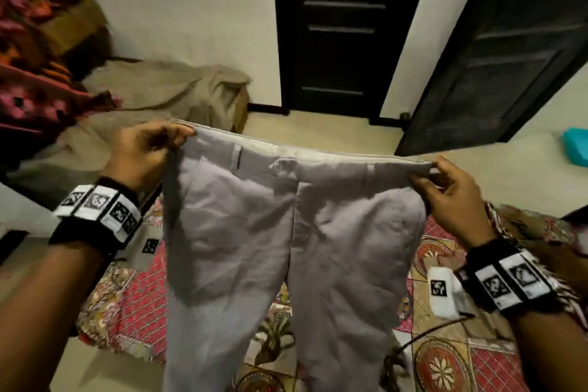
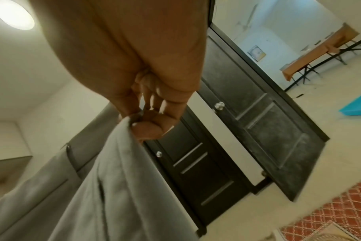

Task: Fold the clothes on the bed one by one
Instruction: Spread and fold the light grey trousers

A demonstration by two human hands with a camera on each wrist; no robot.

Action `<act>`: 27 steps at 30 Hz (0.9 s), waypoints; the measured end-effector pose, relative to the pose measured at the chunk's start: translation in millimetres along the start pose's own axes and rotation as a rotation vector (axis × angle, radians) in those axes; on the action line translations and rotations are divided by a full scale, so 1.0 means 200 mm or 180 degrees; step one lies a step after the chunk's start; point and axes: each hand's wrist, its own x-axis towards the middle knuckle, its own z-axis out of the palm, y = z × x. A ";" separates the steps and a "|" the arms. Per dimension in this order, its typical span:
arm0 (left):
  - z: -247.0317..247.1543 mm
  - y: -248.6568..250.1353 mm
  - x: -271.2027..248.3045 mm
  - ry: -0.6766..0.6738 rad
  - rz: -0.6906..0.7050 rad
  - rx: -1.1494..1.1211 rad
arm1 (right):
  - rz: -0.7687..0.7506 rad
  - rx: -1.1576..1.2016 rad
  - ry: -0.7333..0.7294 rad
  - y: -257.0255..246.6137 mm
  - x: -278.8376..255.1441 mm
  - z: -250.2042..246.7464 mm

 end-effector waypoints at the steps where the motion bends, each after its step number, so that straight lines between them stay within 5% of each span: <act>1: 0.11 -0.15 0.08 -0.0162 -0.0107 -0.0112 | 0.0134 -0.0070 -0.0018 0.11 0.08 0.07; 9: 0.96 -1.05 0.79 -0.1126 -0.0719 0.0269 | 0.1018 -0.1063 0.0137 0.94 0.91 0.55; 15: 1.62 -1.56 0.87 -0.1710 -0.1294 0.1112 | 0.1660 -0.1099 0.0076 1.63 1.11 0.91; 18: 1.85 -1.74 0.64 -0.1752 -0.1350 0.1234 | 0.1865 -0.0970 -0.0071 1.89 0.86 1.05; 21: 2.02 -1.80 0.18 -0.1938 -0.1725 0.0770 | 0.2636 -0.0706 -0.0408 2.10 0.38 1.12; 27: 2.21 -1.68 -0.88 -0.3140 -0.3075 0.0572 | 0.3673 -0.1132 -0.0822 2.51 -1.04 1.07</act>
